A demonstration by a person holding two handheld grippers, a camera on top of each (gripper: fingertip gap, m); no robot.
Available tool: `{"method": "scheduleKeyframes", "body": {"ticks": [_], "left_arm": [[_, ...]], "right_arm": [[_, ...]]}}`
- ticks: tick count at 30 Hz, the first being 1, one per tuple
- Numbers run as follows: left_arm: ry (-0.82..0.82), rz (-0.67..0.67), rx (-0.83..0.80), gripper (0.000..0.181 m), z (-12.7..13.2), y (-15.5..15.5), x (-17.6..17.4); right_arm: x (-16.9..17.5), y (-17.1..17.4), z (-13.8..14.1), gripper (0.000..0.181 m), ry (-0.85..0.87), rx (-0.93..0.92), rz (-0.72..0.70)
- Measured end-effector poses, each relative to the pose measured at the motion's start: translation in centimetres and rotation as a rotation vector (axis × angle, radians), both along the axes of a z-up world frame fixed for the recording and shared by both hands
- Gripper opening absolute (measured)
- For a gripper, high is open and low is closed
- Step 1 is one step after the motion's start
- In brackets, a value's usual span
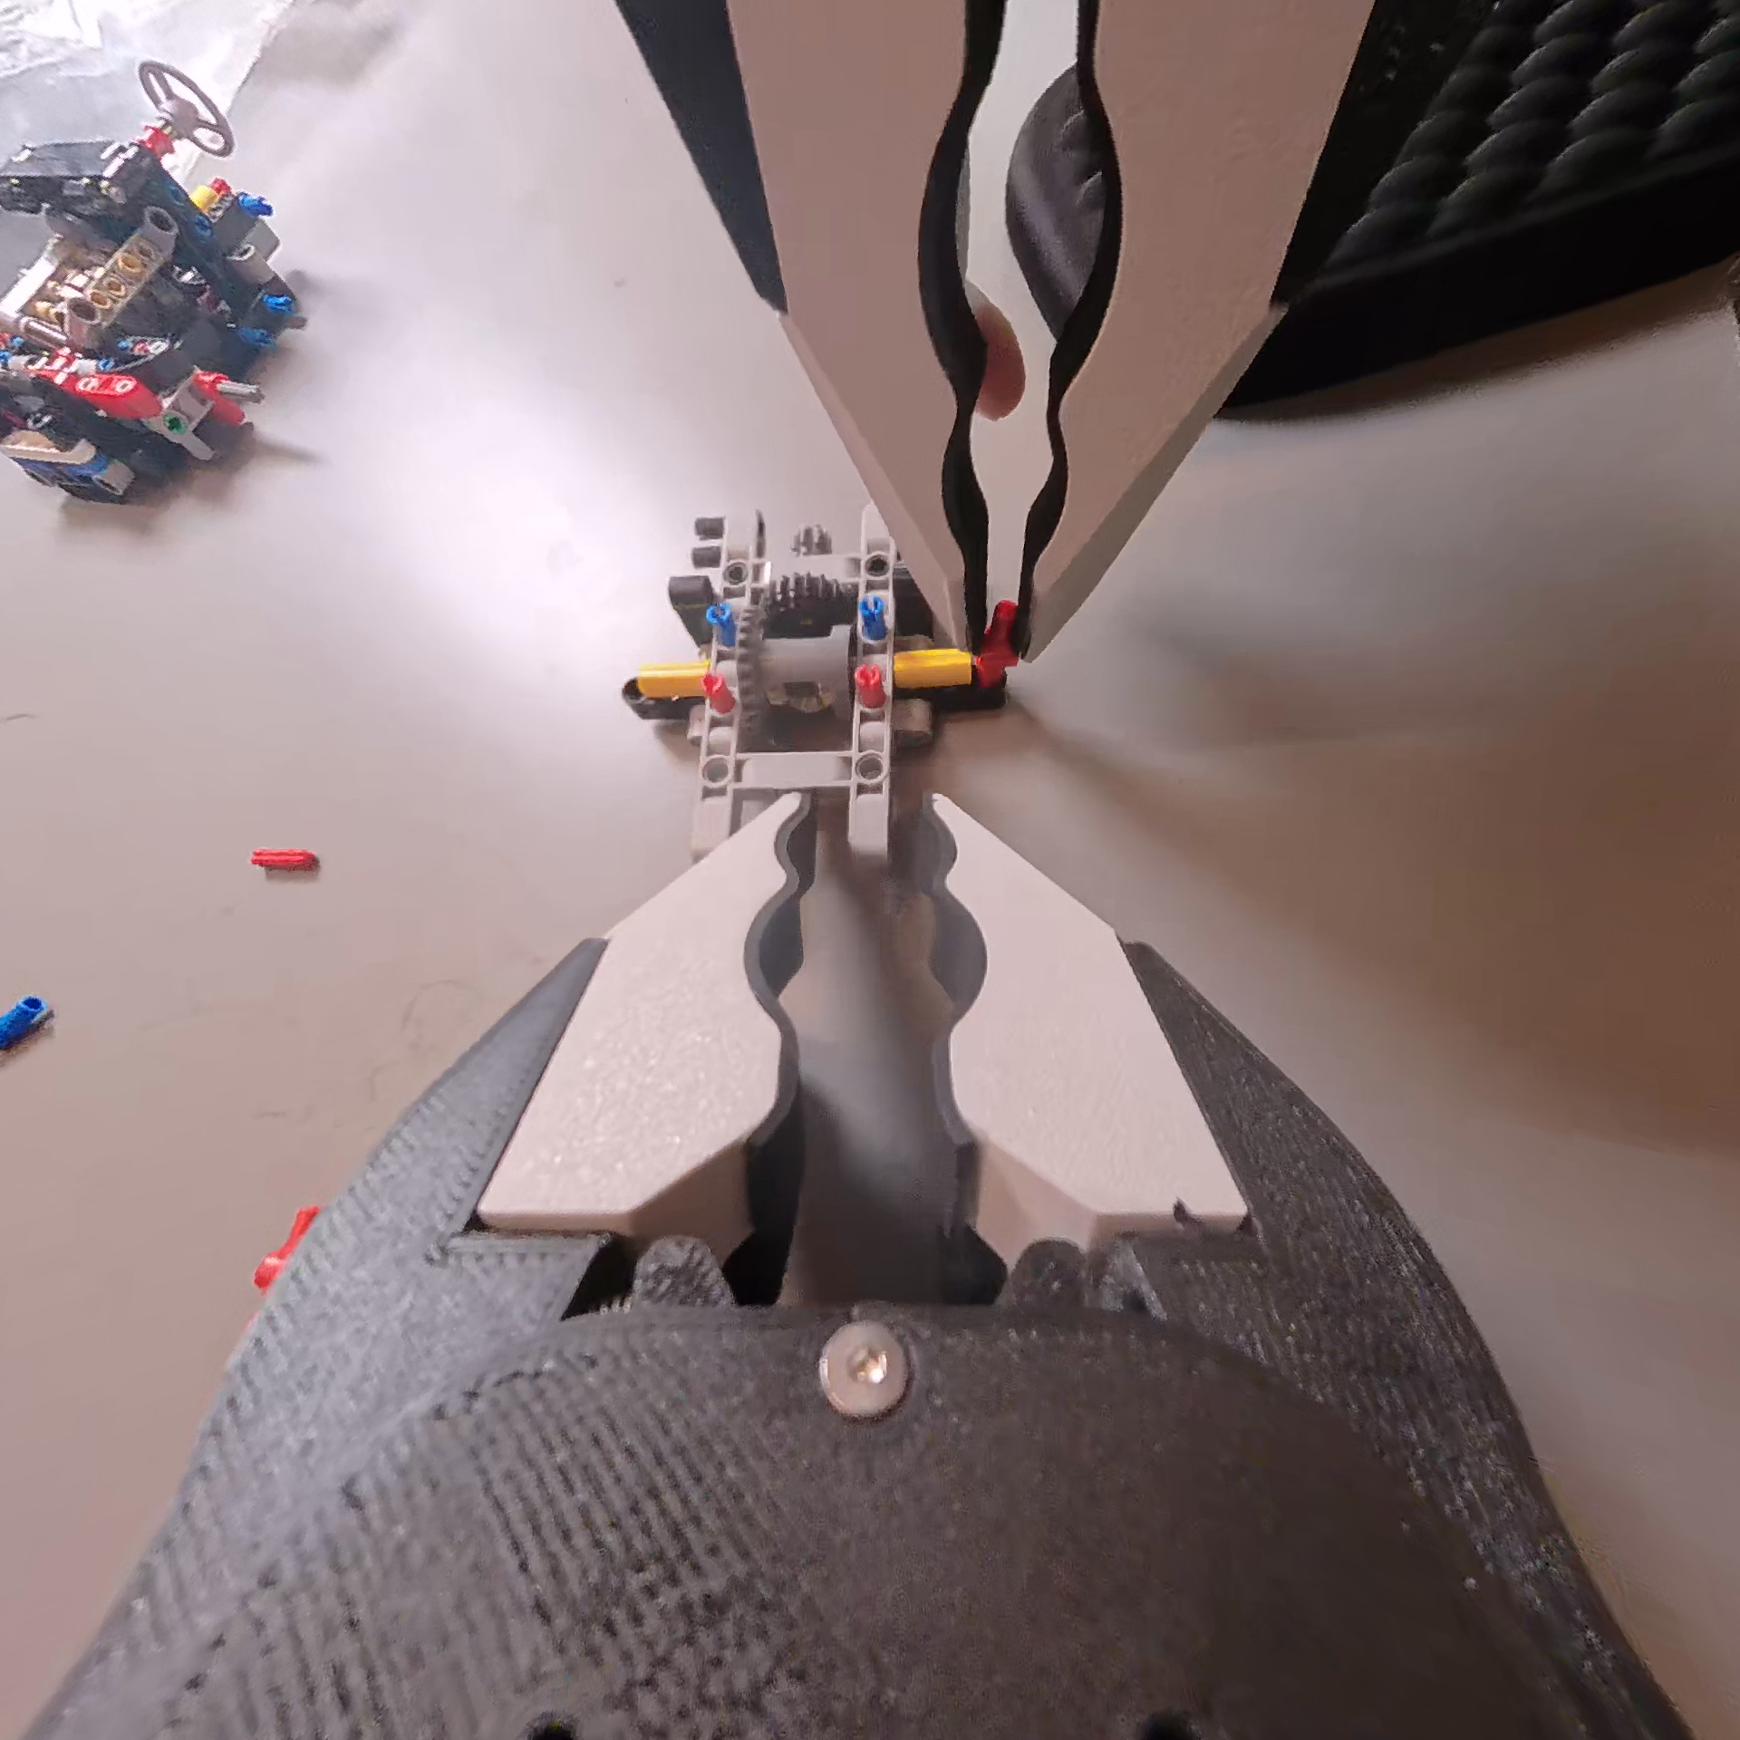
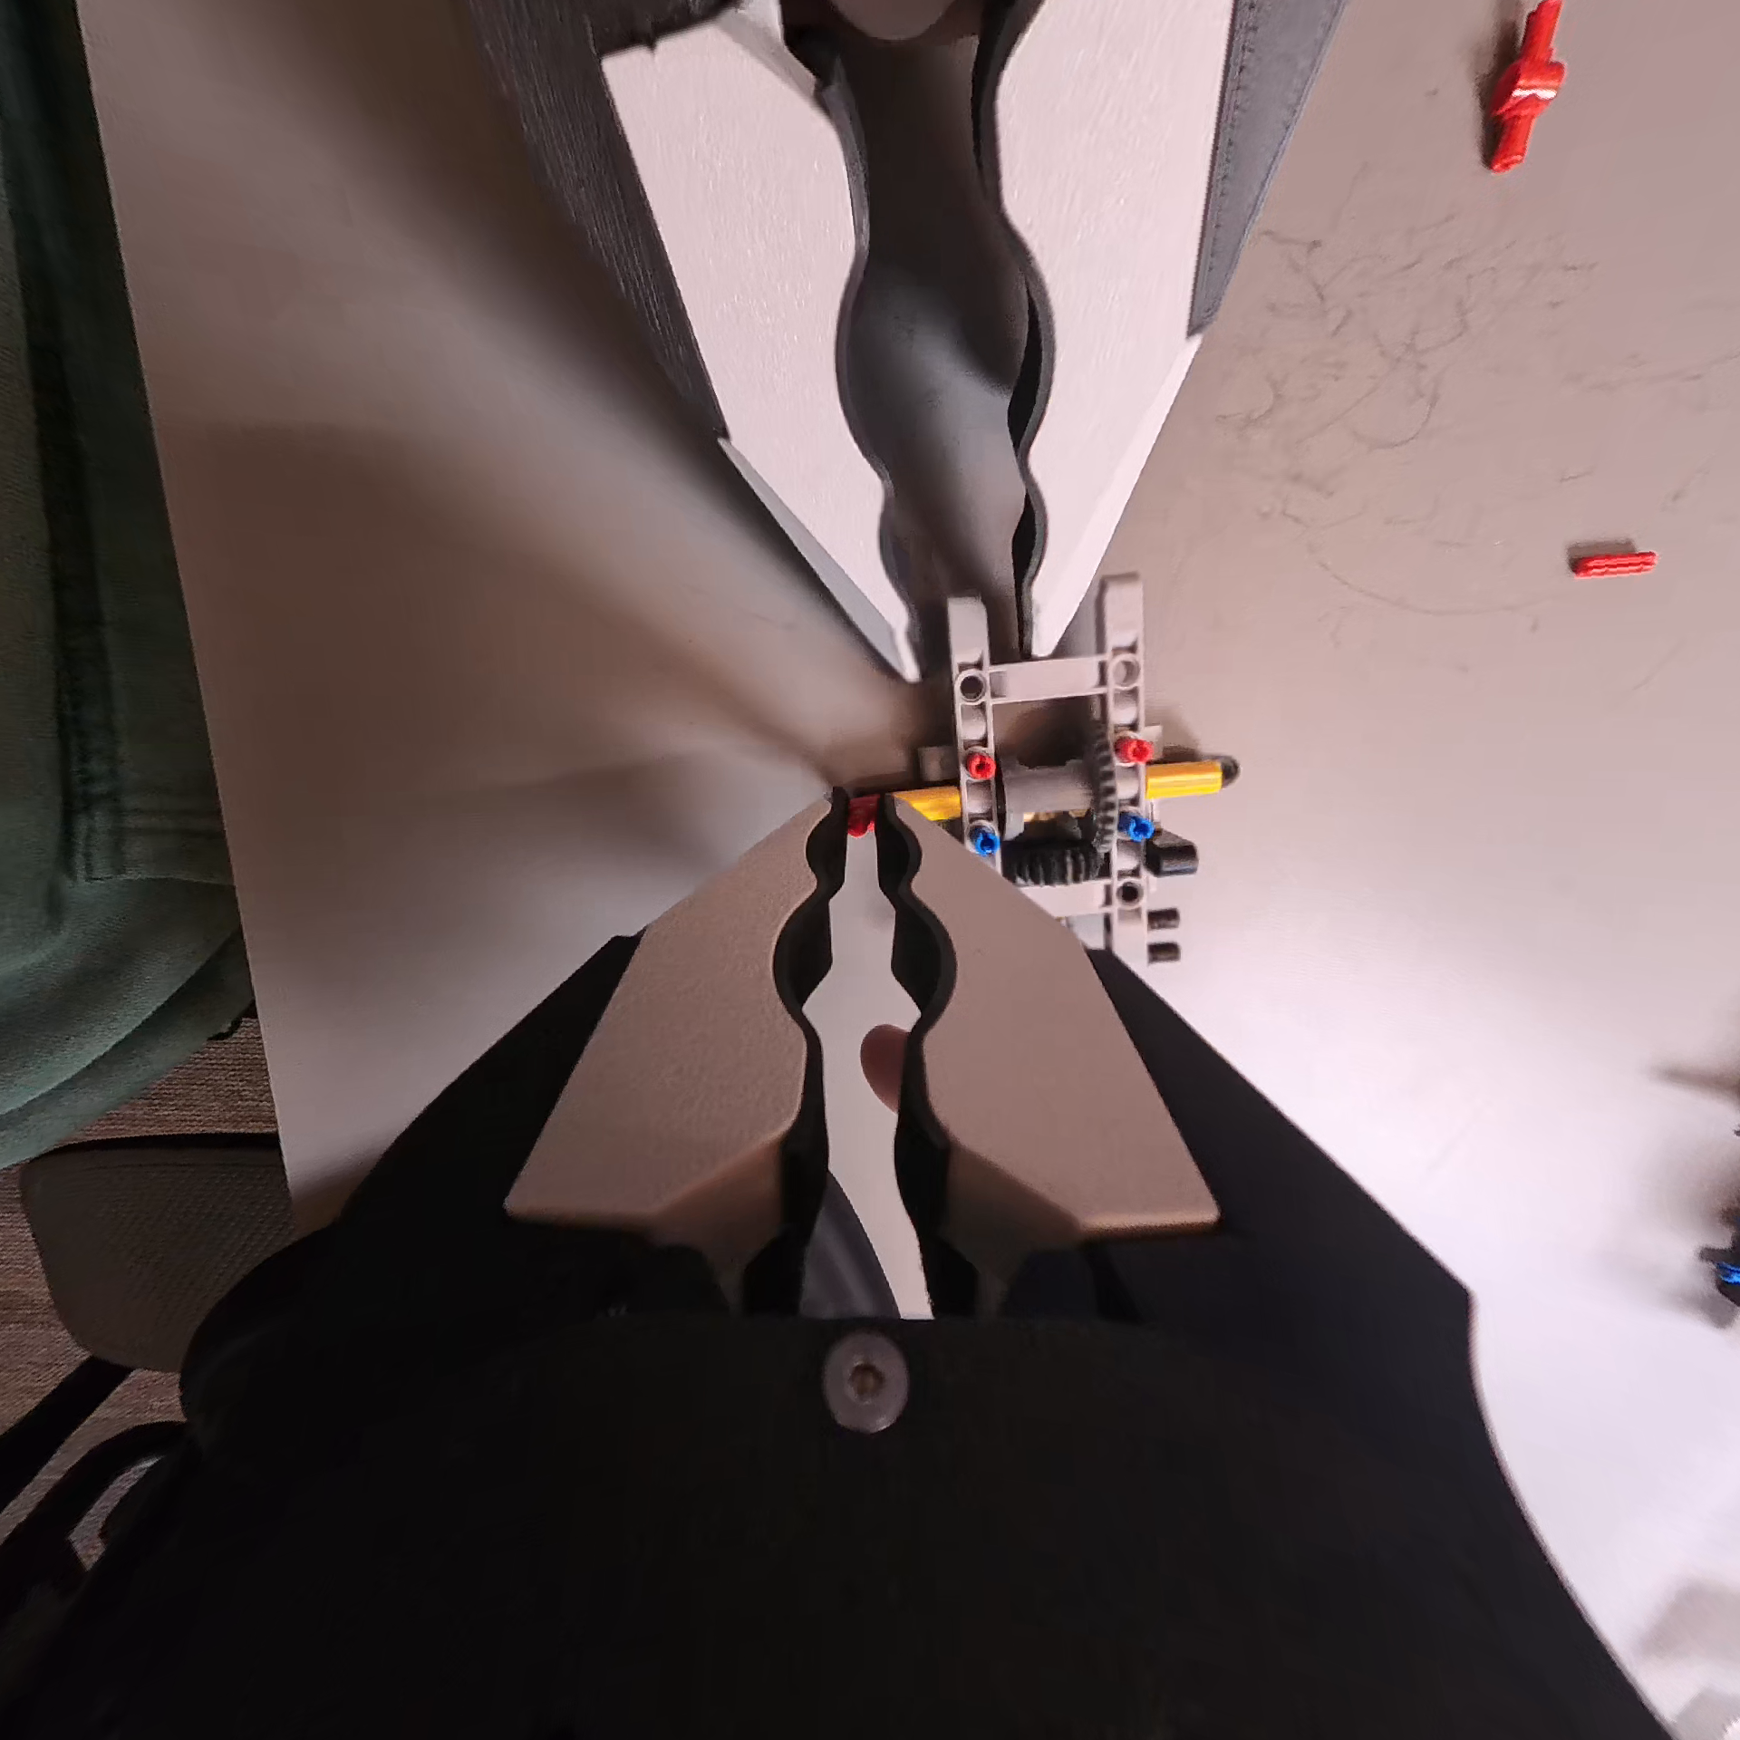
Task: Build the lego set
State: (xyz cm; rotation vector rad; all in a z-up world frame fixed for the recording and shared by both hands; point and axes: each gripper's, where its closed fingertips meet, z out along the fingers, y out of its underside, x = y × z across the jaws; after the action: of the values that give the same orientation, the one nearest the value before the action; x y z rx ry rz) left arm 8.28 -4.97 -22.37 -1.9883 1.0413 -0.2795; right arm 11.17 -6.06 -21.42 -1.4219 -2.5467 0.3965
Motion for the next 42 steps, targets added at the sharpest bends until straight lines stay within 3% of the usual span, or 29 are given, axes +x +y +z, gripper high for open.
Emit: {"method": "scheduleKeyframes", "body": {"ticks": [1,7,9,14,19,25,29,34,42], "left_arm": [[0.006,0.007,0.008,0.016,0.0,0.2,-0.1],[-0.005,-0.032,-0.009,0.006,0.0,-0.6,1.5],[0.078,-0.011,0.040,0.007,-0.3,-0.2,0.8],[-0.001,-0.015,-0.009,0.006,0.0,-0.5,0.6],[-0.029,-0.009,0.002,0.011,0.7,-0.7,0.1],[-0.466,-0.100,-0.027,0.024,5.9,-2.4,2.1],[-0.662,-0.114,0.006,0.021,9.0,-2.2,2.2],[-0.717,-0.143,0.003,0.005,10.0,-2.7,2.2],[-0.449,-0.185,-0.053,0.004,6.7,-3.7,3.2]], "right_arm": [[0.0,0.0,0.0,0.005,-0.004,-0.003,0.001],[0.4,-0.5,-1.7,0.002,-0.067,-0.015,0.019],[0.6,-1.2,-2.2,0.001,-0.063,-0.052,0.032],[-0.3,-0.6,0.9,0.002,0.142,-0.112,-0.021],[-0.9,-1.0,3.1,0.003,0.352,-0.296,-0.119],[-2.8,-1.0,9.0,0.003,0.788,-0.661,-0.302],[-3.5,-1.4,10.8,0.003,0.914,-0.799,-0.341],[-3.5,-2.0,11.0,0.003,0.940,-0.804,-0.314],[-2.0,-3.0,7.9,0.005,0.645,-0.441,-0.081]]}}
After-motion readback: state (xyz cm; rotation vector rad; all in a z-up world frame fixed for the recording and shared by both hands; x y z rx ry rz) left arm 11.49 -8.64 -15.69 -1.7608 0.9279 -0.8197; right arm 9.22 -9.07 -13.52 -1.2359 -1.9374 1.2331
